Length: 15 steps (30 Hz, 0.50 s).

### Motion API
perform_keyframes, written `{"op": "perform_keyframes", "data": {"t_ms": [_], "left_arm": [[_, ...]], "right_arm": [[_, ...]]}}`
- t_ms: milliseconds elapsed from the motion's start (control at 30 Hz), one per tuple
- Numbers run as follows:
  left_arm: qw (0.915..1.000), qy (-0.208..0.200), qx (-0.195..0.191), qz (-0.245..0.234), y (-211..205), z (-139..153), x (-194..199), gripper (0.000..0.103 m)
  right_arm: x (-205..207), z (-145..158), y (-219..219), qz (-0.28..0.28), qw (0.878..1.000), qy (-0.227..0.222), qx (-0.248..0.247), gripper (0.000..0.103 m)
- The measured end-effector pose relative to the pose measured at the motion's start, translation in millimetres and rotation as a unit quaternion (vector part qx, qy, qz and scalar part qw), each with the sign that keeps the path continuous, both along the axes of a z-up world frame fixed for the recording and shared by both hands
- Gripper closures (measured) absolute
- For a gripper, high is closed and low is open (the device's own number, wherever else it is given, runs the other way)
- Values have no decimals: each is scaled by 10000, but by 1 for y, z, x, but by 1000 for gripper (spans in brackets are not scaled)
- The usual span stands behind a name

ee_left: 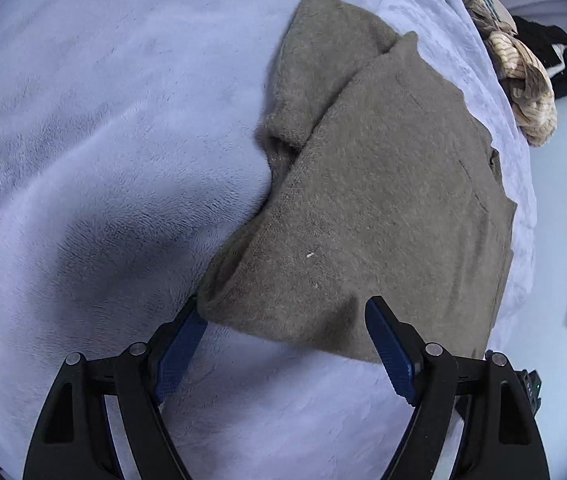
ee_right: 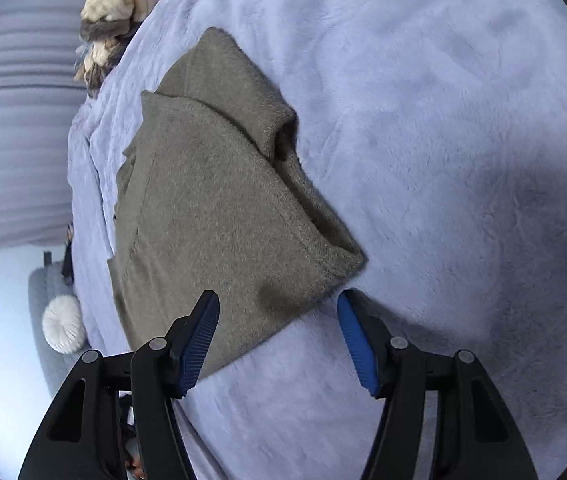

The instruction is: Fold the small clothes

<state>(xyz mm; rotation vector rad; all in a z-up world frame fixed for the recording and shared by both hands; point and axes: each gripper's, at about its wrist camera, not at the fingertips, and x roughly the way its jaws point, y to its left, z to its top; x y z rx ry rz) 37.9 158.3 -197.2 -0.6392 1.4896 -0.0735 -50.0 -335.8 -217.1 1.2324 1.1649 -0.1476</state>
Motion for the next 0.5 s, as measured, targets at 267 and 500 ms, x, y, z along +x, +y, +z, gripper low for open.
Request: {"op": "perform_keyframes", "data": {"t_ms": [267, 500], "left_arm": [[9972, -552, 507, -34, -5, 18, 6, 83], [9948, -517, 782, -399, 1, 5, -5, 83]], "right_arm": [[28, 22, 4, 476, 9962, 146, -708, 93], [46, 14, 12, 1774, 9640, 606, -1884, 93]]}}
